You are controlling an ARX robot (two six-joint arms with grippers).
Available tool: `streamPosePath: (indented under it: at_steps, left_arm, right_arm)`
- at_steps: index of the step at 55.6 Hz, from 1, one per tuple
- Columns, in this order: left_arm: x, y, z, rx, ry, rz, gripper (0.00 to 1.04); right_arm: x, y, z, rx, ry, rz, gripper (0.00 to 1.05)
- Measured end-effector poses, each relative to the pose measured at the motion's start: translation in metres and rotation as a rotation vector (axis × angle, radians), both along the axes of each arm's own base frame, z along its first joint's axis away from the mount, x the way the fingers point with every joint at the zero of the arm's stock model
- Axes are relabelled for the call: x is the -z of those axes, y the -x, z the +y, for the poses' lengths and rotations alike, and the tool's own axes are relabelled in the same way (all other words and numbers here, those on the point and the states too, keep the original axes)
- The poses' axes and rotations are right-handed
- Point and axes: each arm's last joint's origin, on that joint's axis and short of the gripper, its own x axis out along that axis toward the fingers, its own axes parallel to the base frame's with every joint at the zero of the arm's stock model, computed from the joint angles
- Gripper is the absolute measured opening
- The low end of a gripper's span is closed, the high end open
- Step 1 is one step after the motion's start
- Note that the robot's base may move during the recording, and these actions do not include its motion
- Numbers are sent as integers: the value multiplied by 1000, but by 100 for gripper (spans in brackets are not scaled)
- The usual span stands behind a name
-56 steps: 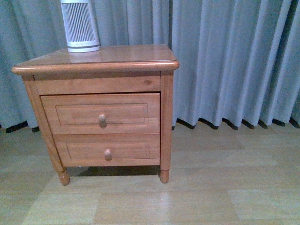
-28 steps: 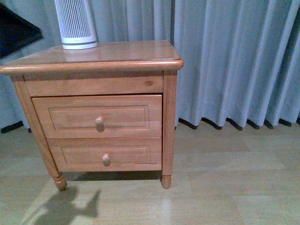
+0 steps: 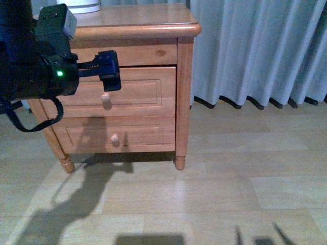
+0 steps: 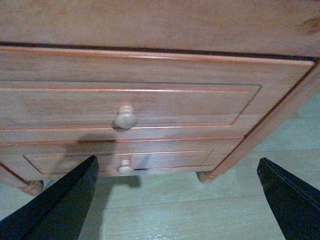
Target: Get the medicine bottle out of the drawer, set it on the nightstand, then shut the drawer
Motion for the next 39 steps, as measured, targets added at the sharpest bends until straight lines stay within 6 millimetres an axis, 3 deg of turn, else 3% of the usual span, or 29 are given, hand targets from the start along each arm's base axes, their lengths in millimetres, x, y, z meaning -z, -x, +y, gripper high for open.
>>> streamPosePath:
  at_steps: [12, 39]
  left_arm:
    - [32, -30, -3, -31, -21, 28, 98]
    - [51, -70, -6, -64, -44, -4, 98]
  right_arm:
    - [0, 0, 0, 0, 0, 0, 98]
    - [0, 0, 0, 0, 0, 0, 98]
